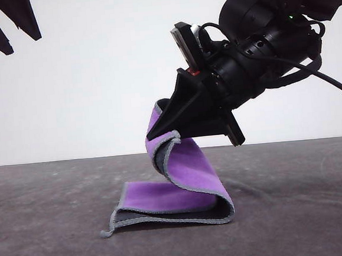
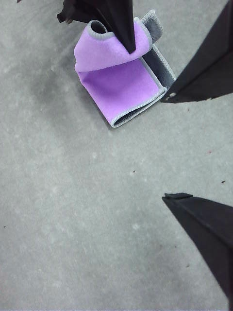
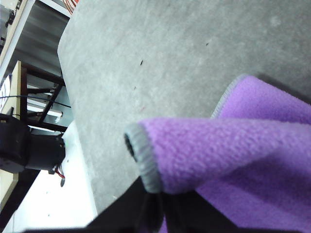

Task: Fold clothes

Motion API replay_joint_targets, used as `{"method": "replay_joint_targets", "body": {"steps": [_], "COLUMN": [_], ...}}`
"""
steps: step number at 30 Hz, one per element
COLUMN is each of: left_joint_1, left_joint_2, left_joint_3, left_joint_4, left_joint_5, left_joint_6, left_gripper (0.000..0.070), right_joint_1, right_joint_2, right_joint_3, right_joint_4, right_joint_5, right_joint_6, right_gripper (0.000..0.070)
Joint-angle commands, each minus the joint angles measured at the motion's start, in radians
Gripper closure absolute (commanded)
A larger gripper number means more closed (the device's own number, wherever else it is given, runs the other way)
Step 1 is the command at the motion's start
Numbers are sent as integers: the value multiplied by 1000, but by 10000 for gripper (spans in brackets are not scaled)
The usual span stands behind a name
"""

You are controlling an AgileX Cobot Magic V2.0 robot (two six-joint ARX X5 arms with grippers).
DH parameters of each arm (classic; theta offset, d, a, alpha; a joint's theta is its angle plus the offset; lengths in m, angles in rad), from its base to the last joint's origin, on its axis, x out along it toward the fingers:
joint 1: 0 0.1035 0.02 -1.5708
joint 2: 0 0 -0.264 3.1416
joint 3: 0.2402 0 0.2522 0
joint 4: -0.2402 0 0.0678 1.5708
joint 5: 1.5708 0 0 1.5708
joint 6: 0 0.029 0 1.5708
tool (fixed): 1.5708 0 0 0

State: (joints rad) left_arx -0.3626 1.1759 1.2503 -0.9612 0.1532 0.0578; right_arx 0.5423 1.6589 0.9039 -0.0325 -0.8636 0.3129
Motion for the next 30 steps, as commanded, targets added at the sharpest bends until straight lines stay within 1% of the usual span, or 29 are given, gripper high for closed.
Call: {"method": "replay_joint_targets", "body": {"steps": [1,4,5,6,12,15,18,20,22,24,27,30], "left_joint_1": [-4,-4,-4,-4,-4,-4,0,13,36,64,110,158], "left_joint_2": [7,7,7,7,7,7,6,4,0,-5,-11,-11], "left_joint_3": [9,9,9,9,9,9,9,9,9,9,9,9], "left_joint_4": [5,4,4,4,3,3,-6,-14,-20,-22,-19,-22], "left_joint_5": [-2,-2,-2,-2,-2,-2,-3,-3,-4,-4,-3,-3], "left_joint_6": [-11,-15,-16,-17,-17,-16,4,10,17,29,34,37], "left_gripper": [347,347,347,347,347,347,347,347,347,346,347,347], "right_joint_1": [12,13,14,15,17,16,-12,-33,-59,-92,-149,-204], "right_joint_2": [17,17,17,17,17,13,-25,-67,-128,-197,-315,-428], "right_joint_3": [9,9,9,9,9,9,9,9,9,9,9,9], "right_joint_4": [14,13,13,12,11,8,-34,-76,-136,-203,-309,-395], "right_joint_5": [-10,-48,-53,-52,-52,-54,-51,-30,29,108,251,383], "right_joint_6": [17,18,18,20,19,7,-40,-77,-127,-181,-250,-304], "right_gripper": [657,376,315,291,291,291,291,291,291,291,291,291]}}
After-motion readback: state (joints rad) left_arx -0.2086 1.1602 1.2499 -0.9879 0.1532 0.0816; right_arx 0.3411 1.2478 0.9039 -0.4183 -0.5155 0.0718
